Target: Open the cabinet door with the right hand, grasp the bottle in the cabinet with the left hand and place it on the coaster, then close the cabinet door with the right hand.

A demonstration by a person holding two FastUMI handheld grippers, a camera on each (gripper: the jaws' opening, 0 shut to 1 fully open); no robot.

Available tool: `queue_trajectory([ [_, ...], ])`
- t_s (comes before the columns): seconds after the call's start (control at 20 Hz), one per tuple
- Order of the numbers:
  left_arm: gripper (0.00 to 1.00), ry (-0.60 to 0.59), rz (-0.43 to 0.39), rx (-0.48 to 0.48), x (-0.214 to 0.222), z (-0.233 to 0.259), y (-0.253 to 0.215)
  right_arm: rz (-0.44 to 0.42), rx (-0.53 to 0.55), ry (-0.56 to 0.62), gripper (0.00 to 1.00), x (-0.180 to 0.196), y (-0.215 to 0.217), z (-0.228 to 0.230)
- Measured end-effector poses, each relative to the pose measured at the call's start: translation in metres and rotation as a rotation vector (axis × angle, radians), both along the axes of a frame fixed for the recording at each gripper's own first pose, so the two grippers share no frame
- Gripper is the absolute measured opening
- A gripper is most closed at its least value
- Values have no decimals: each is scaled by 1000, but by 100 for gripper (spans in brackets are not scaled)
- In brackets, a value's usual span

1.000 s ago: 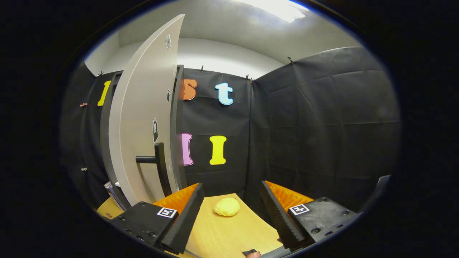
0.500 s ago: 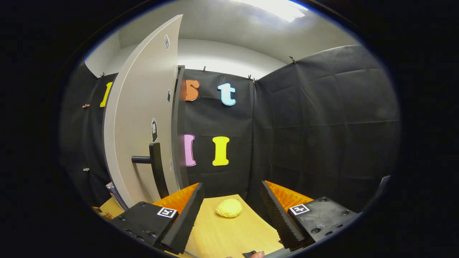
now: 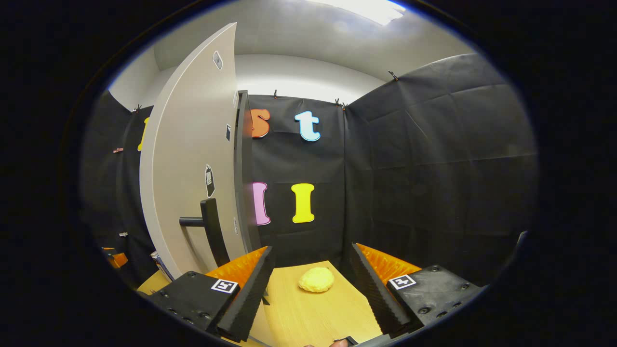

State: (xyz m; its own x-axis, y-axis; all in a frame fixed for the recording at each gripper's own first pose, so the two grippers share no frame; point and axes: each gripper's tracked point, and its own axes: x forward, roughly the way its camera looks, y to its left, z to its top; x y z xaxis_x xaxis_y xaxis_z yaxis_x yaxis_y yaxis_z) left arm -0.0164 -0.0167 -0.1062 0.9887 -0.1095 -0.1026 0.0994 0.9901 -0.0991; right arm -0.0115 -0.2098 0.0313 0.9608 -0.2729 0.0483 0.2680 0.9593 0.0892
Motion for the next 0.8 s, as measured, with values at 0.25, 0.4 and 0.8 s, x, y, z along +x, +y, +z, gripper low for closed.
queue_trajectory([
  [0.25, 94, -1, 27, 46, 7, 36, 7, 23, 19, 27, 97, 3, 7, -6],
  [0.4, 95, -20, 27, 34, 2, 48, 8, 26, 16, 31, 97, 2, 11, -6],
  [0.8, 93, -19, 37, 45, -1, 50, 21, -16, 34, 36, 96, -2, 18, -7],
])
